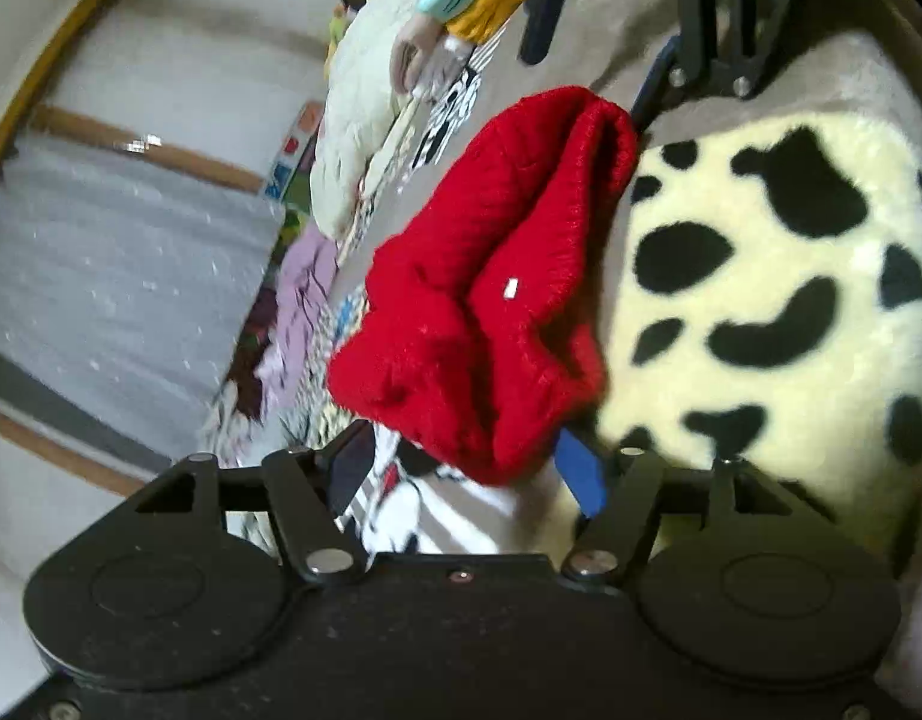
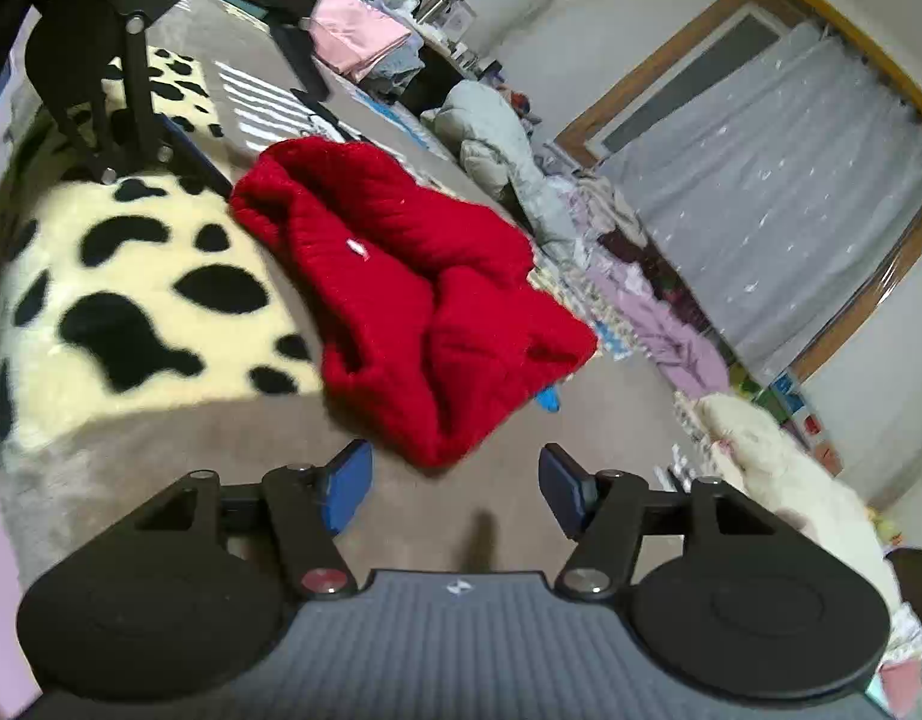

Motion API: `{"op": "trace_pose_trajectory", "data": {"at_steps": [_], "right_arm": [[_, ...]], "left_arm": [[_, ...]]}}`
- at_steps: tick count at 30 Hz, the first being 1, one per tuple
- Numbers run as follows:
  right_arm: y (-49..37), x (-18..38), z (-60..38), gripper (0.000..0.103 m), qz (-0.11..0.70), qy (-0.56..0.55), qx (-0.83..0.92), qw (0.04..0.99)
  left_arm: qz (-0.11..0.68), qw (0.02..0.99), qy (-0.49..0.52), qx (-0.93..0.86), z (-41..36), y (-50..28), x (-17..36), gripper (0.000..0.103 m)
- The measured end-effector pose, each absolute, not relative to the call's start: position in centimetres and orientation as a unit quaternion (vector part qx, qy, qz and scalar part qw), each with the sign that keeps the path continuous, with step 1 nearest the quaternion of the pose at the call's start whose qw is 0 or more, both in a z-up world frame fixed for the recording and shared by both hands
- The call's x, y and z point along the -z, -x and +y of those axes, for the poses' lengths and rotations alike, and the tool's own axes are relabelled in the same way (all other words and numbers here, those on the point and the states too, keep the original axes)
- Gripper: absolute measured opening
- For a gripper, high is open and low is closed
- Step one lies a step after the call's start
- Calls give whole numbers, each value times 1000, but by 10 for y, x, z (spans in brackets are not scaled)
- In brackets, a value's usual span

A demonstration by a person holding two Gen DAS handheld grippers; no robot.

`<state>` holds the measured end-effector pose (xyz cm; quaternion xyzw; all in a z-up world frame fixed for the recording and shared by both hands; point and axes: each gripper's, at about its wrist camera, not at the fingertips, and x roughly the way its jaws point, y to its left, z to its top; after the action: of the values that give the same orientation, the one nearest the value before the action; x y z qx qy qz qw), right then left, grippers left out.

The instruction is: Fold clothes

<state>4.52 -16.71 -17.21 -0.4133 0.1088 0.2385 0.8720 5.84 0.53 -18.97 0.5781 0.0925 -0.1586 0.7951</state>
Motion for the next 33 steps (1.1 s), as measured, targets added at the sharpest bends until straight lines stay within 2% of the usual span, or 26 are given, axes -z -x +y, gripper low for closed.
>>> {"op": "trace_pose_trajectory", "data": {"at_steps": [9, 14, 22, 25, 29, 33], "right_arm": [[-56, 178, -150, 62, 49, 432, -200, 878], [-60, 165, -150, 62, 16, 420, -193, 887], [-67, 155, -160, 62, 22, 382, -217, 898], [-66, 159, -159, 62, 36, 394, -232, 889], [-53, 164, -159, 62, 27, 420, -256, 870], [-52, 169, -156, 64, 33, 437, -259, 861]], "left_arm": [[15, 791, -594, 145, 15, -60, 192, 70], [0, 767, -619, 171, 24, -50, 187, 70], [-15, 766, -617, 182, 30, -66, 187, 72], [-27, 808, -559, 185, 34, -67, 165, 70], [0, 846, -487, 217, 39, -70, 146, 70], [-14, 812, -545, 209, 32, -69, 166, 65]]}}
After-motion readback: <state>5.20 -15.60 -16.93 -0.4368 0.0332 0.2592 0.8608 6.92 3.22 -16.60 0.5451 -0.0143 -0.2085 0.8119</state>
